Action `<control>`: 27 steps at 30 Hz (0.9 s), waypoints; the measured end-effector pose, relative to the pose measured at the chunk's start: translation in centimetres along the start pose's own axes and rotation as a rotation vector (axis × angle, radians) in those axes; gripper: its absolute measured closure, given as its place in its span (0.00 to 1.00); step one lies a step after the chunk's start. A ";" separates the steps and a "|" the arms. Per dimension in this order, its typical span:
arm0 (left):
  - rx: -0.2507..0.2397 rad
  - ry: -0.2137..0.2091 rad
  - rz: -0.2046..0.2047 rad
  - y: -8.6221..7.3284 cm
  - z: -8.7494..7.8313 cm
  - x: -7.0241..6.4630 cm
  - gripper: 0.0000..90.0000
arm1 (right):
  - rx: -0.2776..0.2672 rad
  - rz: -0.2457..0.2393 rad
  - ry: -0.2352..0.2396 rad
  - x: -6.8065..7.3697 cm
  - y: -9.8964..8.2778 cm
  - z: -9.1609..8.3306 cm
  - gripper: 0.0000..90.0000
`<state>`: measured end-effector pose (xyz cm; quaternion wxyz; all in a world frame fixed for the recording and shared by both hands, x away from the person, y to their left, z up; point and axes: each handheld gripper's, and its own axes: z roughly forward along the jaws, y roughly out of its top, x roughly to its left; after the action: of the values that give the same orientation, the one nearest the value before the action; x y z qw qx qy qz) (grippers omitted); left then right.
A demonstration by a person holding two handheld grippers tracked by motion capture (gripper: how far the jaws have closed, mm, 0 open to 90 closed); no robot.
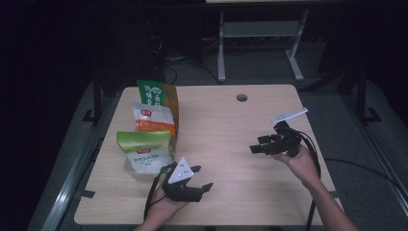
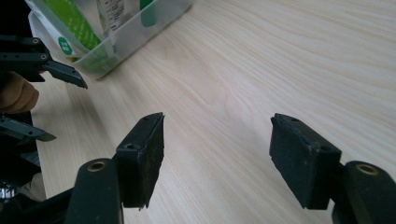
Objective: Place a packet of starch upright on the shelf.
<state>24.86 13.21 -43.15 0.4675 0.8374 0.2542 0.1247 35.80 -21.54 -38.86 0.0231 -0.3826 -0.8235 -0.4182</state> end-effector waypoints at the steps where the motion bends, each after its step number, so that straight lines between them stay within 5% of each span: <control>1: 0.000 0.000 0.000 0.0 0.0 0.0 0.33 | 0.000 0.000 0.000 0.0 0.0 0.0 0.38; 27: 0.011 -0.001 0.002 0.3 0.6 0.3 0.33 | -0.014 0.087 -0.041 -2.1 -5.5 -2.8 0.34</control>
<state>25.46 12.79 -43.21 0.4629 0.8402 0.2540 0.1235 32.95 -26.75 -41.51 0.0218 -0.4265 -0.8036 -0.4145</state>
